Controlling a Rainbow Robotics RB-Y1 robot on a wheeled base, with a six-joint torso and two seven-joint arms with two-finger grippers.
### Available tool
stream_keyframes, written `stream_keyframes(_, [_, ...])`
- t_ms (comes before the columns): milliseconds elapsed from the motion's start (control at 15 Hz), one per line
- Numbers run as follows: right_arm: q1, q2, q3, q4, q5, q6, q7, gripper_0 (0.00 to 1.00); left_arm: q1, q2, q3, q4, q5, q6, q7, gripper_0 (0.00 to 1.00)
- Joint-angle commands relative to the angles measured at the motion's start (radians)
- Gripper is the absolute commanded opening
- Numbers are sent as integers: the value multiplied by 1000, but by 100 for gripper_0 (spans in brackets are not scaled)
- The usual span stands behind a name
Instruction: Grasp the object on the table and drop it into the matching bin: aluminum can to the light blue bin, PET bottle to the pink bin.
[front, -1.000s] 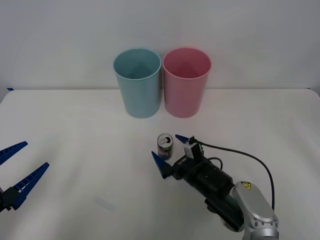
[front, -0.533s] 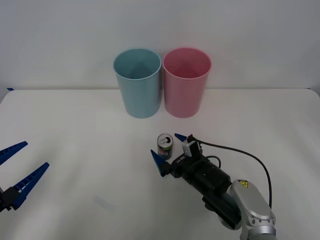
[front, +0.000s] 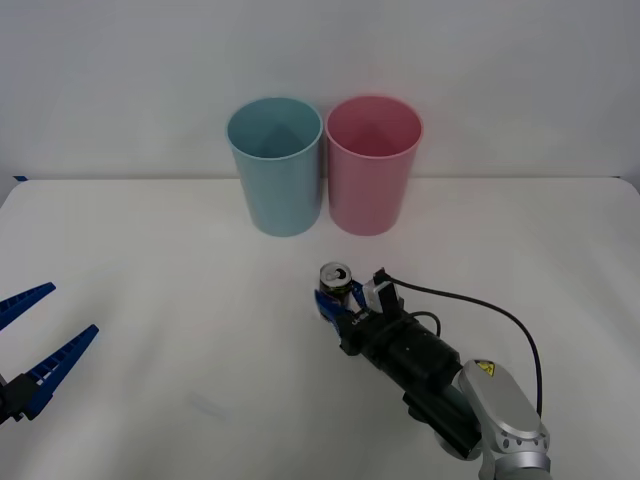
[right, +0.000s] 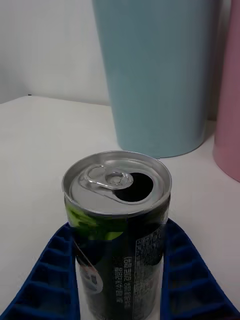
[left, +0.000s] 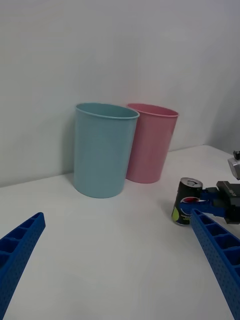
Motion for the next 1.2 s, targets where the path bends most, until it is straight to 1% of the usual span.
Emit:
stream_keyframes(67, [0, 0, 0, 0, 0, -3, 1, 0, 0, 0, 0, 0, 0, 0, 0, 100])
stream_keyframes(267, [8, -3, 0, -22, -4, -6, -5, 0, 0, 0, 0, 0, 0, 0, 0, 100])
stream_keyframes(467, [68, -33, 14, -120, -17, -5, -31, 0, 0, 0, 0, 0, 0, 0, 0, 100])
stream_keyframes(667, [134, -100, 66, -238, -46, -3, -142, 0, 0, 0, 0, 0, 0, 0, 0, 100])
stream_keyframes(933, [218, -180, 97, -407, -70, -5, -263, 0, 0, 0, 0, 0, 0, 0, 0, 100])
stream_keyframes(1200, [249, -256, 115, -546, -87, -5, -393, 0, 0, 0, 0, 0, 0, 0, 0, 100])
